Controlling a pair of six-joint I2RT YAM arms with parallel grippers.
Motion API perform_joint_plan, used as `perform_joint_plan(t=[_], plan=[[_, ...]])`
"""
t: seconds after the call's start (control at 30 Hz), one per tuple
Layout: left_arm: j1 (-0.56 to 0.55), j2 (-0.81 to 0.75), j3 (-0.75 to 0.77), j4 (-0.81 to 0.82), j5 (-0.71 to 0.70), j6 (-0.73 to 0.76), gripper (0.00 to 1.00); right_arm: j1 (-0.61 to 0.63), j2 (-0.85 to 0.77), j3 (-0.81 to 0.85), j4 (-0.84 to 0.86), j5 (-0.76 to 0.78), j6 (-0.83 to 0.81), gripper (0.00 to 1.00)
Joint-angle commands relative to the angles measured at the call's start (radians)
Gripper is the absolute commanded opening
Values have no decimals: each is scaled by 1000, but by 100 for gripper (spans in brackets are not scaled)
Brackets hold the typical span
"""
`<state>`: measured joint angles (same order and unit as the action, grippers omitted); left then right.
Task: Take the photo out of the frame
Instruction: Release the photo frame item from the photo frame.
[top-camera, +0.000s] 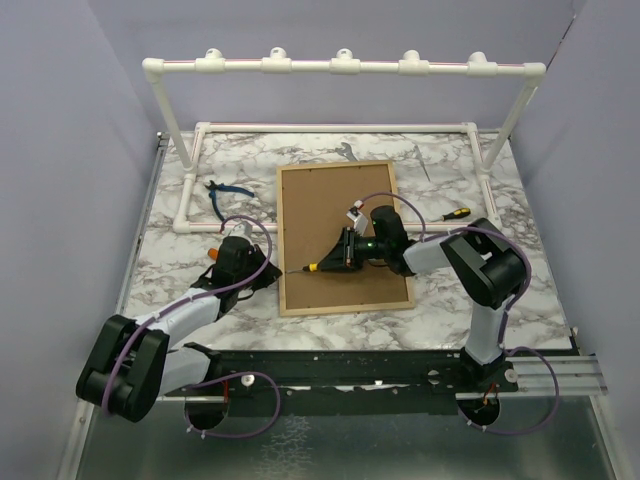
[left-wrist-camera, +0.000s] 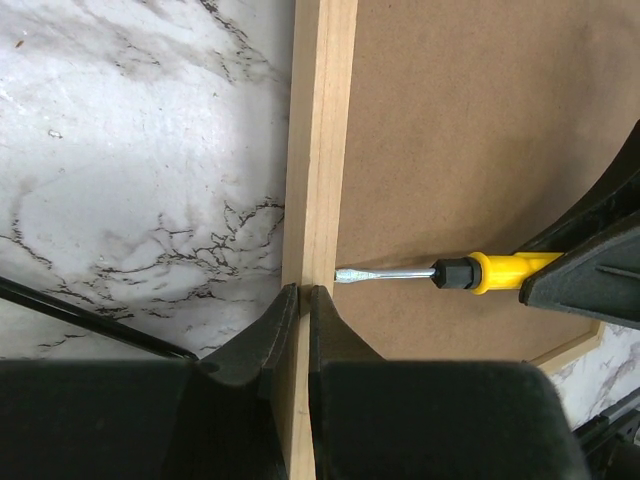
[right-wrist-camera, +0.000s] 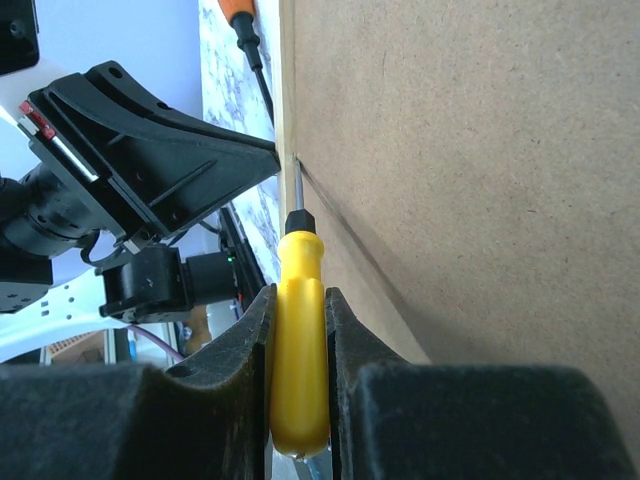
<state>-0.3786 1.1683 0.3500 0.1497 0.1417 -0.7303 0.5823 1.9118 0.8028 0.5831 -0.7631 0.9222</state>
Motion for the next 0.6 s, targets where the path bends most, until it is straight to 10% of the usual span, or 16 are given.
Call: perform_joint_plan(t=[0.0,0.57], plan=[[-3,25,-31,47,62,-27,8,11,44,3,-18,36,5,1],[-32,56,-60,124,91,-80,6,85,-24,90,-224,125,-38,1]])
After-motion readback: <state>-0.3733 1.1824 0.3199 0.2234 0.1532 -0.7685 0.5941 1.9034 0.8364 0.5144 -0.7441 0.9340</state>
